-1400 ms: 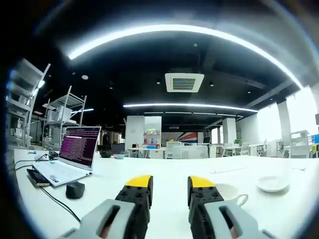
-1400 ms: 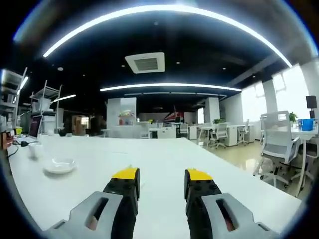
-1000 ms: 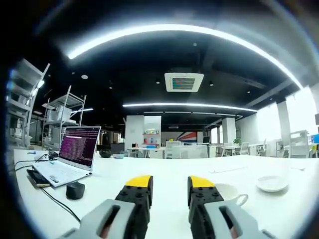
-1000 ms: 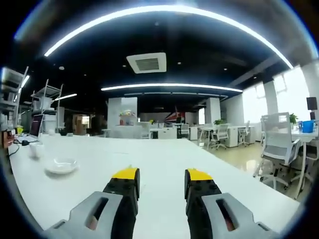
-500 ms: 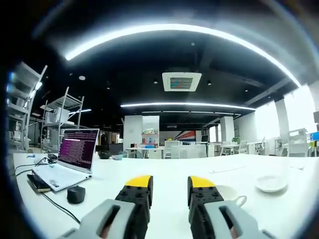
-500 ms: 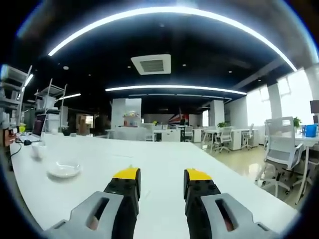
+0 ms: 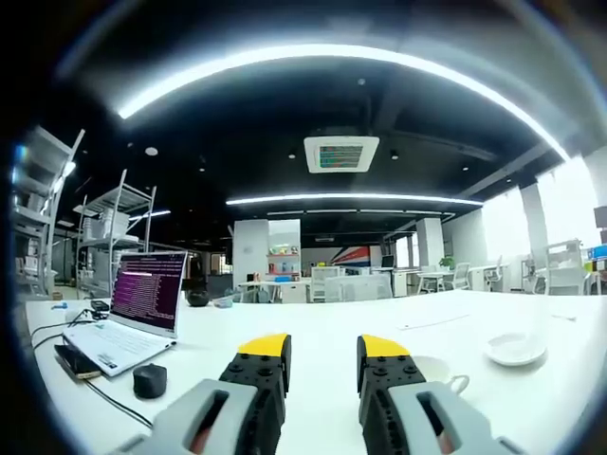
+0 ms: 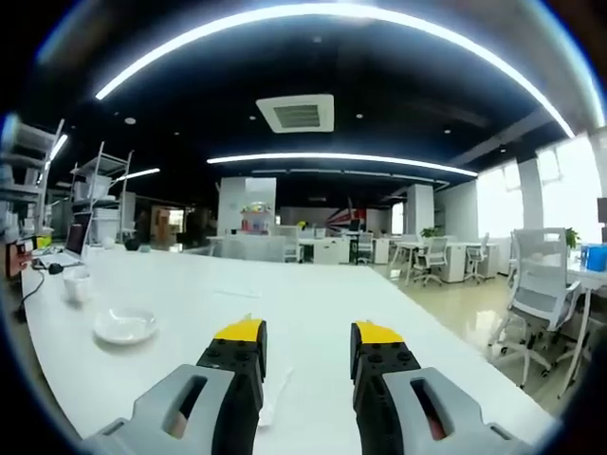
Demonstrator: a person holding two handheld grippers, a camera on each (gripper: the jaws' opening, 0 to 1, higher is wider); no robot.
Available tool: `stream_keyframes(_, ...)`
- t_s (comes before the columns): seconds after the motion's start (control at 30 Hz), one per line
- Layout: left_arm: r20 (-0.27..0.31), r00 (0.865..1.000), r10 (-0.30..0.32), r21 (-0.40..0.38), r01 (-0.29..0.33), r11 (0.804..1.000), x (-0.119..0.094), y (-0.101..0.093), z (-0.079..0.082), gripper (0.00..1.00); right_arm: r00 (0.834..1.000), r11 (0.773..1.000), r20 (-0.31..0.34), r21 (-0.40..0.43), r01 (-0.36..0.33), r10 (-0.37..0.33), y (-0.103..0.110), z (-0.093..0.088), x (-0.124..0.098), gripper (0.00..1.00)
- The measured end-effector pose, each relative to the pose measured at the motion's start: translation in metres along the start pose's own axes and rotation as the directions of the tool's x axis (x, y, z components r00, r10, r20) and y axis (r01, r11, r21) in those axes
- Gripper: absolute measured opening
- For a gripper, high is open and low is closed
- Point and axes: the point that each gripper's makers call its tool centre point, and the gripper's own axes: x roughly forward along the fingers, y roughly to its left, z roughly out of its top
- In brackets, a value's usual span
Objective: Tidy tabletop coffee trays, cups and spoons，present forward
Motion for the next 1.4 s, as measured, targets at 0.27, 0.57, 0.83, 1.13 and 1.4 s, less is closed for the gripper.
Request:
stream_keyframes(0.27, -0.002, 1.000, -0.017, 0.018, 0.017, 1.000, 0.000, -0.001, 0.010, 0.29, 0.999, 0.998, 0.002, -0.036, -0.045, 0.045, 0.012, 0.024, 0.015, 0.36)
stream_keyframes(0.57, -0.068, 0.997, -0.042, 0.038, 0.044, 0.998, 0.001, 0.000, 0.011, 0.28, 0.990, 0.987, 0.002, -0.083, -0.138, 0.139, 0.039, 0.058, 0.036, 0.36)
stream_keyframes(0.83, -0.130, 0.989, -0.068, 0.055, 0.076, 0.996, 0.000, -0.001, 0.014, 0.28, 0.965, 0.959, -0.047, -0.106, -0.263, 0.260, 0.076, 0.081, 0.059, 0.37)
stream_keyframes(1.13, -0.202, 0.974, -0.103, 0.054, 0.116, 0.992, 0.004, -0.002, 0.021, 0.28, 0.909, 0.901, -0.127, -0.136, -0.412, 0.397, 0.129, 0.104, 0.084, 0.35)
stream_keyframes(1.4, -0.301, 0.946, -0.121, -0.103, 0.094, 0.990, 0.007, 0.003, 0.012, 0.26, 0.845, 0.821, -0.179, -0.203, -0.533, 0.504, 0.194, 0.117, 0.098, 0.33)
